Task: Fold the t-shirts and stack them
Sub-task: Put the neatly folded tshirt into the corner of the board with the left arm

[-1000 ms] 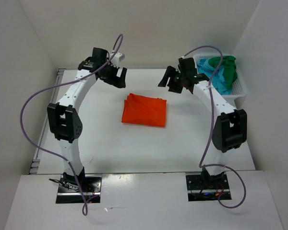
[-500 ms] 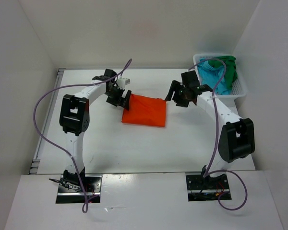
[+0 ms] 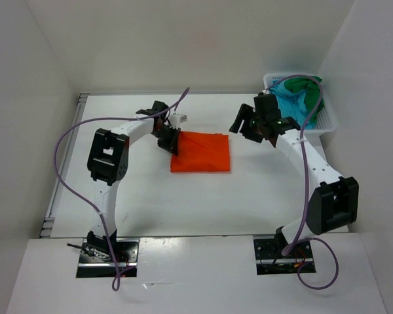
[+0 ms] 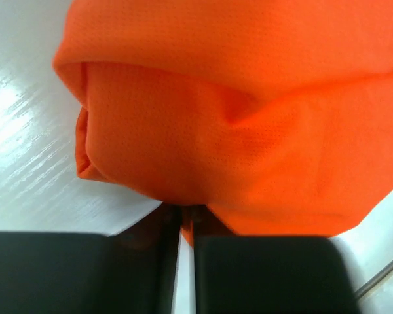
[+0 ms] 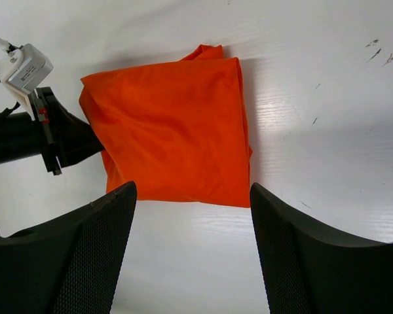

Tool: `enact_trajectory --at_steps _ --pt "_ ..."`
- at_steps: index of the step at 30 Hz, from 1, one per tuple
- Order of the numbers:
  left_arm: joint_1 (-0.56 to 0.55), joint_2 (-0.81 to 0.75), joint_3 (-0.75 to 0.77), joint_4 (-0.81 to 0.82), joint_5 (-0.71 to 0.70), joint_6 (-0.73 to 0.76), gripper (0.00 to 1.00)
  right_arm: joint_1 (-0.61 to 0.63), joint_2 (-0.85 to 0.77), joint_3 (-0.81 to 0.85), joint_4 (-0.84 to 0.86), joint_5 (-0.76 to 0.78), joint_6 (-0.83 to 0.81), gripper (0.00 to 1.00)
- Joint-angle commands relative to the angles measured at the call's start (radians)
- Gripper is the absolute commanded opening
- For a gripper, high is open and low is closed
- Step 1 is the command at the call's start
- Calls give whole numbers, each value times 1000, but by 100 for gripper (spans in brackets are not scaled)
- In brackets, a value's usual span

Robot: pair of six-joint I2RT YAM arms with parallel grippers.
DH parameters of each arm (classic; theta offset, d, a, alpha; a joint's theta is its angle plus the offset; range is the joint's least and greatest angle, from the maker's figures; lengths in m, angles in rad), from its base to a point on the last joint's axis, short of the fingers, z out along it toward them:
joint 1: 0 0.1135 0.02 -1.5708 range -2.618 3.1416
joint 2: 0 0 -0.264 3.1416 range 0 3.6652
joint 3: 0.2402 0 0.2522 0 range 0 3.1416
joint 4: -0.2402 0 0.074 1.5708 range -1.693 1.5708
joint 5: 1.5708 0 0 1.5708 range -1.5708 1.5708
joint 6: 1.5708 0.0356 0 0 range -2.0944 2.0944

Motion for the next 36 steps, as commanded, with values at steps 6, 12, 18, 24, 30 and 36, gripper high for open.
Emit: enact_trajectory --at_steps 6,12,18,24,30,36 --pt "26 35 46 -36 32 12 0 -11 -67 15 -16 42 -1 75" --pt "211 55 147 -79 -9 30 0 -21 -76 25 -25 51 -11 75" --pt "378 97 247 -88 -164 93 0 -21 -55 54 -45 60 -40 73" --pt "493 225 477 -99 -279 147 0 -30 -15 123 -79 80 -69 73" --pt "582 475 860 -210 -377 156 0 -30 13 181 -134 98 -92 73" --pt "595 627 1250 -243 -546 234 0 -30 44 224 -170 99 -110 73"
